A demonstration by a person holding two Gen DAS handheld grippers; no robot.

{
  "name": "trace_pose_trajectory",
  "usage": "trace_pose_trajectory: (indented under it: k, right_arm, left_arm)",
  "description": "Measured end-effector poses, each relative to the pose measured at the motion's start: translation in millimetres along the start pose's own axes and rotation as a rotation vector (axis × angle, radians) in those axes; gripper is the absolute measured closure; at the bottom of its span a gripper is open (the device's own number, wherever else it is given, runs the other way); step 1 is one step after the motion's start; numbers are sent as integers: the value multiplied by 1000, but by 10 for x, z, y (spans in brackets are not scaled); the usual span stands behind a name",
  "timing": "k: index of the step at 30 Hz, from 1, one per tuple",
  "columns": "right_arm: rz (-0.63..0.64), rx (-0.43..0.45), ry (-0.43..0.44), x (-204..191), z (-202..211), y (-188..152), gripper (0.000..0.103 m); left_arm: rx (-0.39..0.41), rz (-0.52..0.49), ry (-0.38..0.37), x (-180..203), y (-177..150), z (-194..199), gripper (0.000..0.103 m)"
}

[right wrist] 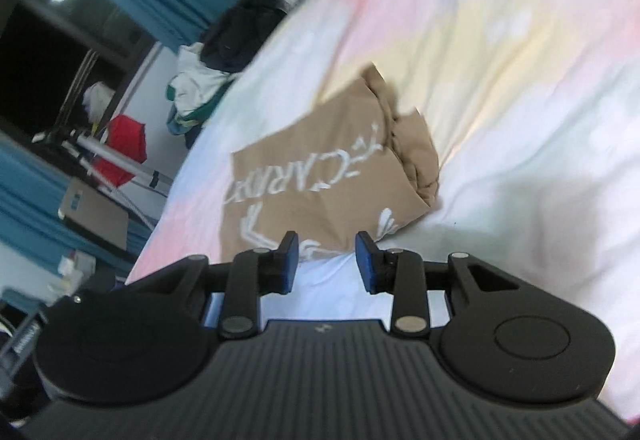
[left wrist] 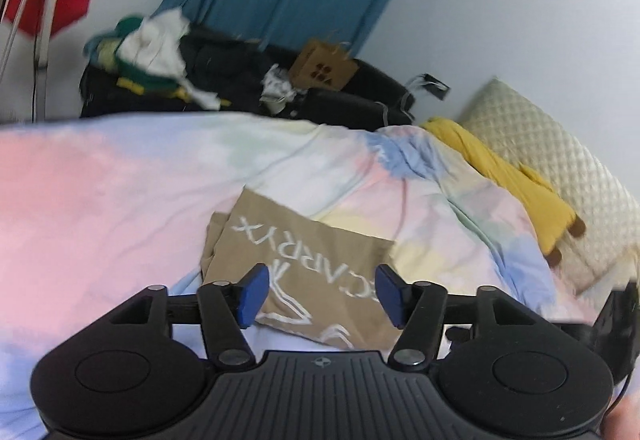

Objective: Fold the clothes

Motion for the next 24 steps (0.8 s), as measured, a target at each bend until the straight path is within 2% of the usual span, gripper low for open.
trace_pose_trajectory:
  k: [1, 2, 3, 4, 5, 7, 10, 11, 12, 18, 24]
  right_arm:
    - [29, 15, -8, -50, 131, -13, 65]
    - [60, 31, -22, -111, 245, -26, 56]
    - [97, 52, -36, -199, 365, -65, 44]
    - [132, 75, -47, -294, 466, -98, 38]
    - [168, 104, -53, -390, 581, -145, 29]
    - [242, 169, -48, -549, 819, -269, 28]
    - [332, 294, -15, -693, 1133, -504, 26]
    - [356, 332, -6, -732, 1227, -594, 17]
    - [370, 357, -8, -762, 1296, -686, 19]
    - [430, 406, -29, -829, 1444, -1163, 19]
    - [466, 471, -49, -813, 1442, -1496, 19]
  left_arm:
    - [5, -28, 5, 111, 7, 142, 33]
    - [9, -57, 11, 221, 14, 284, 32]
    - [14, -85, 16, 332, 21, 427, 27]
    - [18, -114, 21, 442, 28, 569, 17]
    - [23, -142, 27, 553, 36, 711, 13]
    - [32, -194, 36, 751, 28, 977, 5]
    - [72, -257, 90, 939, -117, 1288, 2]
    - [92, -271, 102, 982, -187, 1384, 2]
    - [107, -274, 105, 1000, -264, 1460, 1]
    - [173, -289, 135, 999, -711, 1739, 2]
    - [221, -288, 180, 854, -955, 1920, 2]
Point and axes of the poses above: each gripper's, at about its wrist camera, not at the fingertips, and z roughly against the way its jaws point, x to its right, y to its top, the point moved 2 cm from there along -z, roughly the way its jaws point, and after that the axes turned 5 degrees about -y, right-handed, at the moved point
